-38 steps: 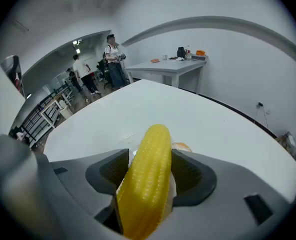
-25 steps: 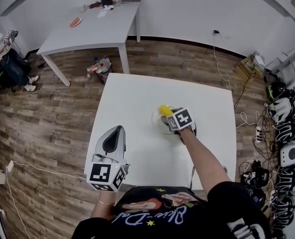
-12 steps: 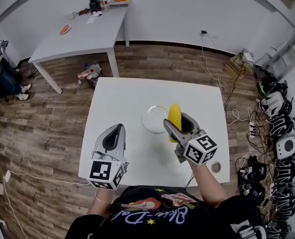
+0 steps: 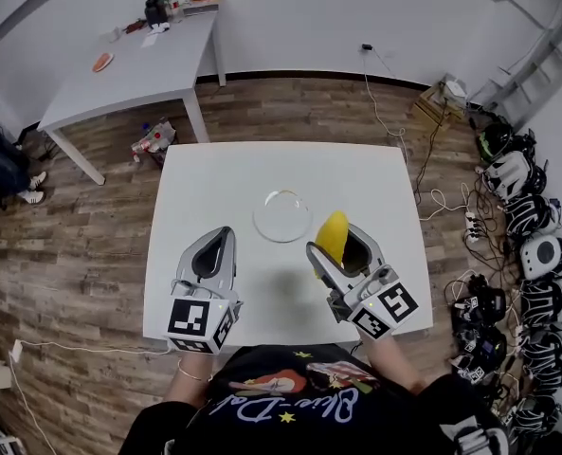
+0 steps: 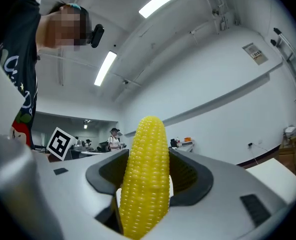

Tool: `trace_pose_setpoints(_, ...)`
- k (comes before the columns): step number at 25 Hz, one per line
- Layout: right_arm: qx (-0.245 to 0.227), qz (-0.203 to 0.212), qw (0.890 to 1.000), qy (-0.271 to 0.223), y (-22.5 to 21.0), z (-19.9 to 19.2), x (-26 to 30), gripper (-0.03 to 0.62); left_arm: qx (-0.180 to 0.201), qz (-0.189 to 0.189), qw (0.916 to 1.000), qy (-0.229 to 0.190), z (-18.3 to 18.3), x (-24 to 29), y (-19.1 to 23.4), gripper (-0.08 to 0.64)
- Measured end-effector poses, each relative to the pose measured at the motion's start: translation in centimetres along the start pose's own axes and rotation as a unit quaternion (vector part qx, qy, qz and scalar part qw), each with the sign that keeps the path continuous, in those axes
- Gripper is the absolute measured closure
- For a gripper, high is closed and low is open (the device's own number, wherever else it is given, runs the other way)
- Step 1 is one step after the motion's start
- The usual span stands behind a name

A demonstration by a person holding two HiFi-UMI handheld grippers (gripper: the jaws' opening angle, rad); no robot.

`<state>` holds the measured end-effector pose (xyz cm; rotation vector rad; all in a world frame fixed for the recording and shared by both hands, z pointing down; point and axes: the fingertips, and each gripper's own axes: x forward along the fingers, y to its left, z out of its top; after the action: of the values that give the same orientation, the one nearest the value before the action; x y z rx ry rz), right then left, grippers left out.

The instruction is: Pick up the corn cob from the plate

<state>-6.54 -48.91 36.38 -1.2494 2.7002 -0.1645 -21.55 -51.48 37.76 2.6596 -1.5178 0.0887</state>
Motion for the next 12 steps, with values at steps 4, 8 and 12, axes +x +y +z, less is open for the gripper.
trace_pose_setpoints(4,0.001,-0.006,1.0,0.006,-0.37,-0.37,-0.33,0.346,-0.003,-0.004,1.0,-0.005,0.16,0.19,-0.17,0.563)
trace_pose_setpoints(8,-0.009,-0.005,1.0,0.005,-0.31,0.1,0.02,0.347,-0.002,-0.005,1.0,-0.006,0.39,0.43,0.0,0.563)
trace_pose_setpoints(12,-0.001,-0.008,1.0,0.002,-0.45,0.13,0.22,0.346,-0.003,-0.006,0.9999,-0.008,0.37,0.51,0.04,0.563)
